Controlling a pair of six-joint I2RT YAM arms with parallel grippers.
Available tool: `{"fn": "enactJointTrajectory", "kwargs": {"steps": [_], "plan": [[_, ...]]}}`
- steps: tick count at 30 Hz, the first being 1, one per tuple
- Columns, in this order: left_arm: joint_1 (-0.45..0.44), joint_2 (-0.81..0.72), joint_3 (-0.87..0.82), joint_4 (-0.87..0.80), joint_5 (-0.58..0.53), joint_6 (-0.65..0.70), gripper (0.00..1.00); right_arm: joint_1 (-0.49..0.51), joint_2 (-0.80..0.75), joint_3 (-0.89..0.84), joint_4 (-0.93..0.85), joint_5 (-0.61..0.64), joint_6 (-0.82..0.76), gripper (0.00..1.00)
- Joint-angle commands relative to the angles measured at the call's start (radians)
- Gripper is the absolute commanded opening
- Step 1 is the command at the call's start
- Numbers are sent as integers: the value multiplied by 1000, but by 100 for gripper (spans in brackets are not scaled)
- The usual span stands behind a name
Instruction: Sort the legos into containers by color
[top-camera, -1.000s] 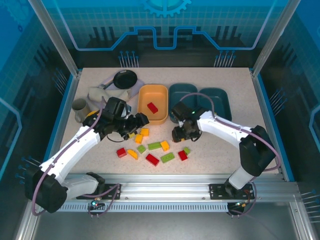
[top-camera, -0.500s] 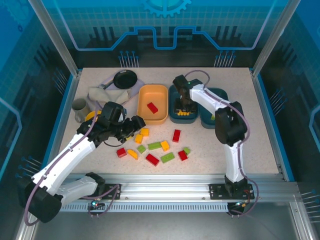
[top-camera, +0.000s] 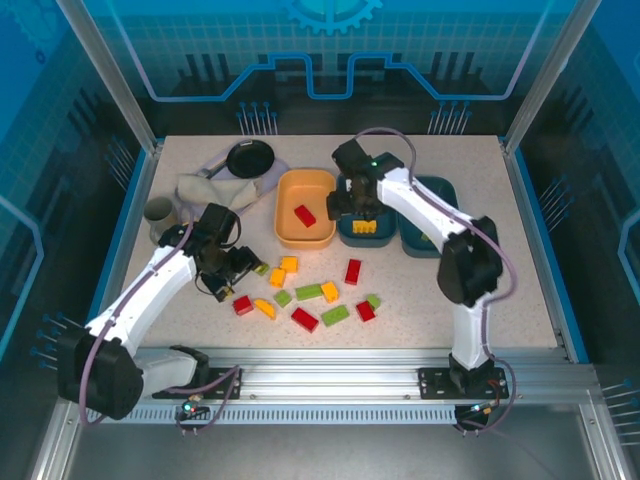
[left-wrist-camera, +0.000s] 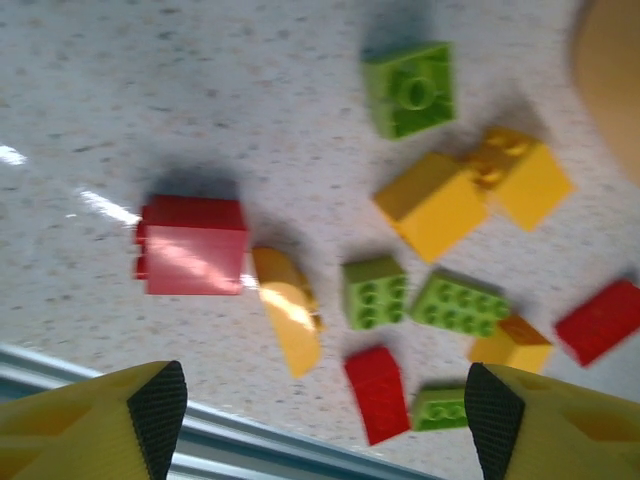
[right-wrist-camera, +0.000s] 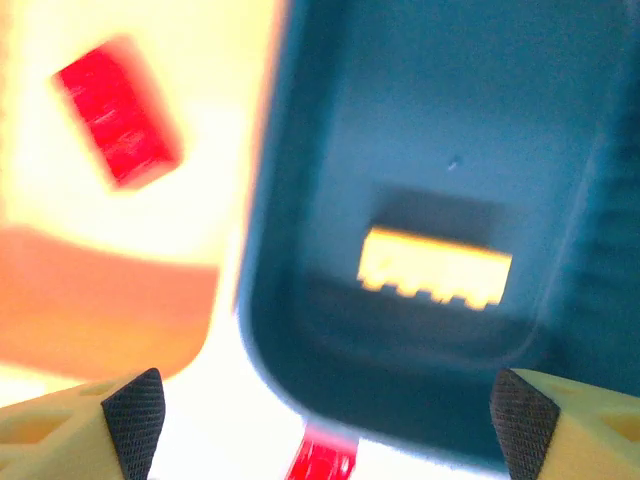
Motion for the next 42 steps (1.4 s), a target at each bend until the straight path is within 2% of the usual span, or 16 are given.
{"fn": "enactJointTrajectory", "kwargs": {"steps": [1,7,11,23,30,34,39,42], "plan": [[9,-1,-12,-117,-42,42,82,98,-171,-162,102,-76,-68,89],[21,13,-145,76,41,10,87,229,-367,-464,320,-344,-69,91],[33,96,-165,141,37,30,87,291,-407,-541,369,-405,-45,92],[52,192,-243,234,13,90,74,328,-383,-539,377,-391,0,91],[51,213,-273,279,10,100,59,327,-368,-533,377,-390,10,90],[51,185,-274,272,-23,99,44,328,-374,-527,369,-369,16,88],[49,57,-127,146,-89,118,40,314,-451,-509,337,-237,60,87],[44,89,31,114,-73,141,39,264,-533,-542,369,-160,140,87]]}}
